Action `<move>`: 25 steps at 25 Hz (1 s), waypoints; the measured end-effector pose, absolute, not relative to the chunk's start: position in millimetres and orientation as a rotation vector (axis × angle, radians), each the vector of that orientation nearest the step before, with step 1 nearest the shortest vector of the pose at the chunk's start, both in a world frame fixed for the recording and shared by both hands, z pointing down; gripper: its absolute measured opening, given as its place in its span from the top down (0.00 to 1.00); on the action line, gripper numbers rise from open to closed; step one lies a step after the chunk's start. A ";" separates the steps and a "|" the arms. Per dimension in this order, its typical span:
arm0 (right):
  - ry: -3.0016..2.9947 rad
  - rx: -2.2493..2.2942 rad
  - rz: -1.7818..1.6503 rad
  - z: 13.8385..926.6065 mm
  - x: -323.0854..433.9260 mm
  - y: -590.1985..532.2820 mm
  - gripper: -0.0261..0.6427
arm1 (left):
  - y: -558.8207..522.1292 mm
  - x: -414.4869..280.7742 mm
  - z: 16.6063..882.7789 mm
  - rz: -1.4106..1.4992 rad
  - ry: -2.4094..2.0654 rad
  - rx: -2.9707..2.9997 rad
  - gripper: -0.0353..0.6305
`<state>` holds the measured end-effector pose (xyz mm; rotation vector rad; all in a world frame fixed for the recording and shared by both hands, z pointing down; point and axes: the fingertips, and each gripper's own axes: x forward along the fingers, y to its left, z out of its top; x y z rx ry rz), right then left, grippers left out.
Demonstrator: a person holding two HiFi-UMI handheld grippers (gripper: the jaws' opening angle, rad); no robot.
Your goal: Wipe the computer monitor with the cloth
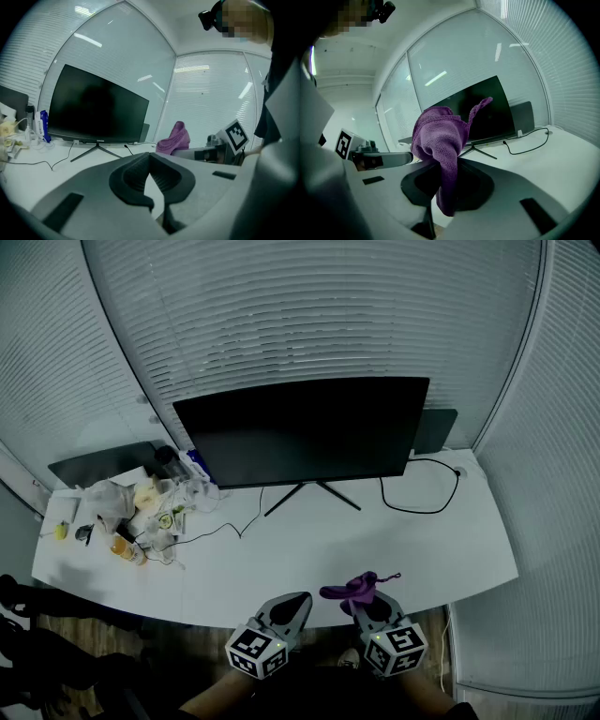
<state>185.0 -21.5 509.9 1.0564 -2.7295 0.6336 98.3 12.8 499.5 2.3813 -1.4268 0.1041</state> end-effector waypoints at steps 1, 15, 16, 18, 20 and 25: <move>-2.729 1.056 0.632 510.2 184.0 -22.1 0.86 | 12.2 97.6 499.9 0.104 -1.427 2.381 0.94; -2.768 1.032 0.629 503.1 172.1 -17.1 0.86 | 19.1 89.8 498.8 0.094 -1.440 2.375 0.94; -2.770 1.027 0.626 502.8 171.5 -15.6 0.86 | 21.1 90.0 498.6 0.094 -1.443 2.376 0.94; -2.773 1.014 0.621 500.7 168.1 -15.4 0.86 | 22.6 88.5 497.7 0.096 -1.451 2.375 0.94; -2.778 0.994 0.610 496.0 160.8 -17.9 0.86 | 21.7 83.2 495.0 0.094 -1.462 2.369 0.94; -2.797 0.942 0.571 484.5 137.1 -22.6 0.86 | 22.4 64.5 487.0 0.079 -1.504 2.351 0.94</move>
